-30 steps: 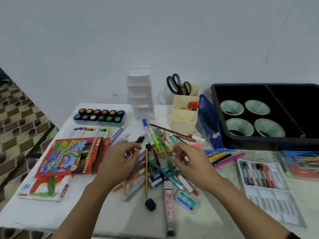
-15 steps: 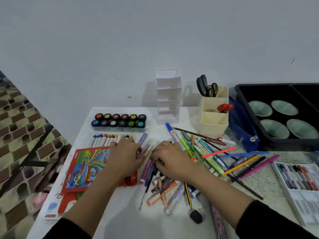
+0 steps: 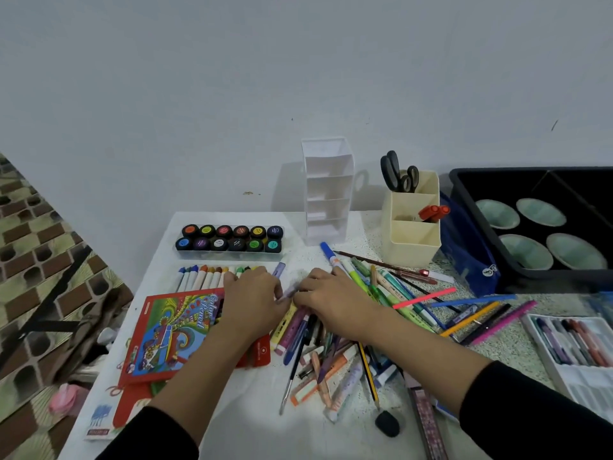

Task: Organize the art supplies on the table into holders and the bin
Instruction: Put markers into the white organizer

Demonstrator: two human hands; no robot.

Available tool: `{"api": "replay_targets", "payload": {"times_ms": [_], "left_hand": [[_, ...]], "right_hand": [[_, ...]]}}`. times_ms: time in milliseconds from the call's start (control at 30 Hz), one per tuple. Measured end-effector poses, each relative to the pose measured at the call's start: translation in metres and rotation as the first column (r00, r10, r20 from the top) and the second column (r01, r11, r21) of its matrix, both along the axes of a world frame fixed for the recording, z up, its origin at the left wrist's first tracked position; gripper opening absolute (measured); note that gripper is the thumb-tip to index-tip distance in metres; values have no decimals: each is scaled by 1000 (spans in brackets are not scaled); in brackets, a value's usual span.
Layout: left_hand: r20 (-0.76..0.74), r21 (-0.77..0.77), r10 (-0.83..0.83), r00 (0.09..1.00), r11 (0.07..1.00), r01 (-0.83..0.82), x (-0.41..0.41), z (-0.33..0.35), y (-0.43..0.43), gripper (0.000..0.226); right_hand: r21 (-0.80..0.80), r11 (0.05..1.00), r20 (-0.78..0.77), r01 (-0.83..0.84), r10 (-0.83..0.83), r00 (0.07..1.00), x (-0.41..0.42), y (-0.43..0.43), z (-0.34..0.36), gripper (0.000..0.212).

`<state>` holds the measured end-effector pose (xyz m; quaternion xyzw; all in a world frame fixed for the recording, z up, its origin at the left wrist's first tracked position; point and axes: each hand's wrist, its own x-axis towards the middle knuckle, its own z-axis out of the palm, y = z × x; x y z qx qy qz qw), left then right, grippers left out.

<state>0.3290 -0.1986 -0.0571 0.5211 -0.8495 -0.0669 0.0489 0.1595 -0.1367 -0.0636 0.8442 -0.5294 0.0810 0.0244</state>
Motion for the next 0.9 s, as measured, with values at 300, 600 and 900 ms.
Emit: {"api": "replay_targets", "payload": {"times_ms": [300,600,900], "left_hand": [[-475,184,106,873,983,-20,-1,24,-12,18],[-608,201,106,786,979,23,-7,63,-27,20],[-789,-56,-75,610,997,51,-23,83,-20,16]], "right_hand": [[82,989,13,-120,119,993,-13,-9,15,33],[75,962,330,264,-274,903,-62,0,63,18],[302,906,772,298,-415,481,-53,8,83,21]]}}
